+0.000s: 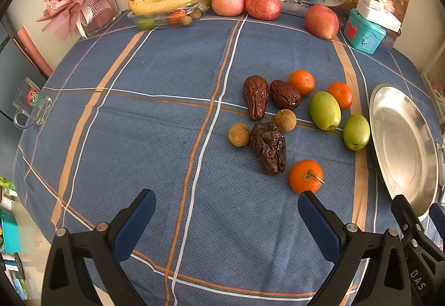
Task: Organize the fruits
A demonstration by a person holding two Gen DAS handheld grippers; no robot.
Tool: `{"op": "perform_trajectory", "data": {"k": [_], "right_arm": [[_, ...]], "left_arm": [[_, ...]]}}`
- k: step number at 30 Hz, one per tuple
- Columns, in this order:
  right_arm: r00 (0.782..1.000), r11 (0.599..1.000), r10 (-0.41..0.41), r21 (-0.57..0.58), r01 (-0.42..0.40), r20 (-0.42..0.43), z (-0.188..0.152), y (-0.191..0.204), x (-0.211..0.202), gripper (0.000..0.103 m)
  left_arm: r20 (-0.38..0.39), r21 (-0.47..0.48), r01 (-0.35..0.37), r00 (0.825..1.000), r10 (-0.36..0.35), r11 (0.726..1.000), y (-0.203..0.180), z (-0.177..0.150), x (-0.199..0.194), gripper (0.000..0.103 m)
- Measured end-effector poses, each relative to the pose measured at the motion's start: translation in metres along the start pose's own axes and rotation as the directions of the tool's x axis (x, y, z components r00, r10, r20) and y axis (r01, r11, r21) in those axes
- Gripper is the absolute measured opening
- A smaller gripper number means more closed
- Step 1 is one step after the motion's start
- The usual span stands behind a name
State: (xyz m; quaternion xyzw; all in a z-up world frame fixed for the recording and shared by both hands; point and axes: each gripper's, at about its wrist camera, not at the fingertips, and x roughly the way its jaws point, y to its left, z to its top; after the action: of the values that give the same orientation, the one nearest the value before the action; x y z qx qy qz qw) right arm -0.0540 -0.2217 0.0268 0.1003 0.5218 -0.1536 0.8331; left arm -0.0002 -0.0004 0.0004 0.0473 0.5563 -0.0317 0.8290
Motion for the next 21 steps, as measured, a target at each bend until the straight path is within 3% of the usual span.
{"op": "perform_trajectory", "data": {"k": [21], "right_arm": [[1.0,1.0,0.0,-0.001,0.0,-0.001,-0.0005,0.0005,0.0002,0.102]], "left_arm": [[0.004,0.002,0.001,1.0,-0.001,1.0,0.0013,0.0008,0.0019,0.103]]}}
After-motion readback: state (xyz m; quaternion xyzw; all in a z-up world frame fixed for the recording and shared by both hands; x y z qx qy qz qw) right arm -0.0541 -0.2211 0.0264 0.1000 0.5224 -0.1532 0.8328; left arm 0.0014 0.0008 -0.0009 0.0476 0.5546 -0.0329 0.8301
